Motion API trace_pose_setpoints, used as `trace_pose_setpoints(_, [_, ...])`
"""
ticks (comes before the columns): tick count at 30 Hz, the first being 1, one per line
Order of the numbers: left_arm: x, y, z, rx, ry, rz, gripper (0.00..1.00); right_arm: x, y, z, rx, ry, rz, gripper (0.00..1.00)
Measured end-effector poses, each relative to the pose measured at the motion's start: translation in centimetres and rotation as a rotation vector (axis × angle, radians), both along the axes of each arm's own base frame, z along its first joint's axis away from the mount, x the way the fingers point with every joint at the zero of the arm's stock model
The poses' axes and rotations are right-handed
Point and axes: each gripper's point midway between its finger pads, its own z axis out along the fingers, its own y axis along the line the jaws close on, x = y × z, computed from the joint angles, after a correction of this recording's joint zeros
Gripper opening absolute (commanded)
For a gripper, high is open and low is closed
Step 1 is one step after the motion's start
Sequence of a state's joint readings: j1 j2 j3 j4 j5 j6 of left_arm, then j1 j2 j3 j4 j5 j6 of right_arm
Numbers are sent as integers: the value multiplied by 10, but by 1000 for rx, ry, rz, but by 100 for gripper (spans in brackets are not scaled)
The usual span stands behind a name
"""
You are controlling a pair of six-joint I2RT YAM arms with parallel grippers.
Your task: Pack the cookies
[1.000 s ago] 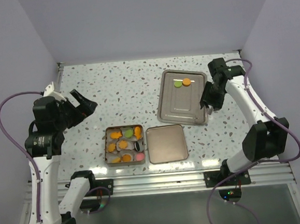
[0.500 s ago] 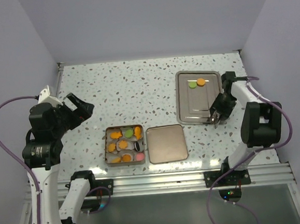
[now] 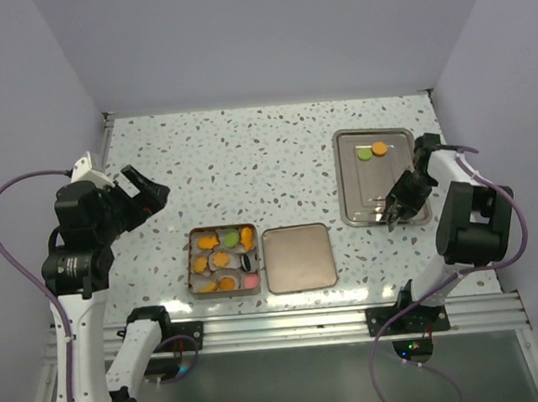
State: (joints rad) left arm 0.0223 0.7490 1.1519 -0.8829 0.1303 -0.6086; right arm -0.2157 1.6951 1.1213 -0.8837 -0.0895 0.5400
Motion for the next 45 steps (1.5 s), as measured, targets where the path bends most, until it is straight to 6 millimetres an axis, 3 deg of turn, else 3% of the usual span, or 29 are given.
trace_pose_setpoints(3, [1,0,-1,0,2,0,100,-2,-1,12,-13,-22,12,44])
trace_pose_setpoints(8, [2,0,-7,-1,14,-1,100,13,8,60,-74,-143,70,47])
trace_pose_setpoints(10, [3,-1,-11,-4,26,-5,100,29,31,84,-104,-214,153,47])
trace_pose_setpoints(13, [7,-3,-18,-18,38,-11,100,55,88,115,-90,-332,309,46])
trace_pose_setpoints(15, [9,-6,-22,-32,46,-18,100,63,127,123,-42,-371,391,46])
trace_pose_setpoints(17, [11,-8,-27,-46,54,-25,100,70,155,119,-5,-374,446,46])
trace_pose_setpoints(20, [12,-10,-32,-57,72,-29,100,84,185,98,37,-337,502,46])
trace_pose_setpoints(24, [12,-10,-31,-58,69,-29,100,106,216,56,74,-270,552,45])
trace_pose_setpoints(28, [8,-9,-29,-54,60,-23,100,115,238,17,92,-201,593,47])
trace_pose_setpoints(35, [-3,-1,-25,-29,57,18,100,116,252,-20,102,-138,631,58])
trace_pose_setpoints(37, [-7,2,-21,-22,54,31,100,117,253,-20,108,-142,636,61])
trace_pose_setpoints(42, [-14,7,-10,-2,33,53,100,118,256,-17,121,-153,646,79])
trace_pose_setpoints(45, [-16,8,-6,5,29,60,100,120,255,-16,109,-159,661,83])
